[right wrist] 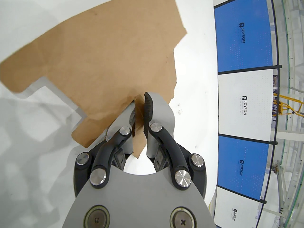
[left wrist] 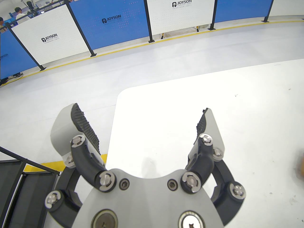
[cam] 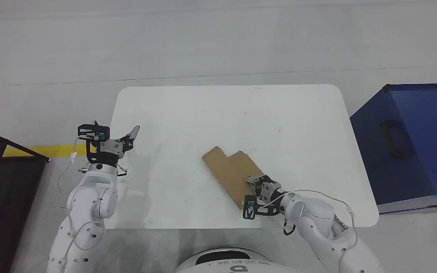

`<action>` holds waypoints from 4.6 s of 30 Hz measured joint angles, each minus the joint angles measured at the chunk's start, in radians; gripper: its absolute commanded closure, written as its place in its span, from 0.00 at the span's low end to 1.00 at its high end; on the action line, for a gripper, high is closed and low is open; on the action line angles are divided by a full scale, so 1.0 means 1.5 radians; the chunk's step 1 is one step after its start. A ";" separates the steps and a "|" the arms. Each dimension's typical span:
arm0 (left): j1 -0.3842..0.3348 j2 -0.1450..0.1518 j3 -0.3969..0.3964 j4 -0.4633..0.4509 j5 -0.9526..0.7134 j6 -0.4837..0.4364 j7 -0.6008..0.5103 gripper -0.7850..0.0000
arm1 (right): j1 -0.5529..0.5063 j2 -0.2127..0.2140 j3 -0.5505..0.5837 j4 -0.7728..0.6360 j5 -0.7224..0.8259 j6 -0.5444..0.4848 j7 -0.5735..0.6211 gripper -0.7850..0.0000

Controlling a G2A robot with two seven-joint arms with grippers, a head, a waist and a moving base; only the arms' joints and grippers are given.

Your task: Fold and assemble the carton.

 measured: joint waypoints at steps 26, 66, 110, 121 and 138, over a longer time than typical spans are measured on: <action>0.000 0.000 0.000 0.000 0.000 0.000 0.000 0.00 | -0.034 -0.002 0.106 -0.105 -0.291 0.492 0.109 1.00; 0.000 0.000 0.000 0.000 0.000 0.000 0.000 0.00 | 0.141 -0.053 0.014 -0.074 -0.010 0.465 -0.171 1.00; 0.000 0.000 0.000 0.000 0.000 0.000 0.000 0.00 | 0.122 -0.080 0.079 -0.092 0.265 0.452 -0.422 1.00; 0.000 0.000 0.000 0.000 0.000 0.000 0.000 0.00 | 0.069 -0.100 0.189 -0.178 -0.425 0.793 -0.167 1.00; 0.000 0.000 0.000 0.000 0.000 0.000 0.000 0.00 | 0.043 -0.169 0.141 -0.140 -0.431 0.640 -0.220 1.00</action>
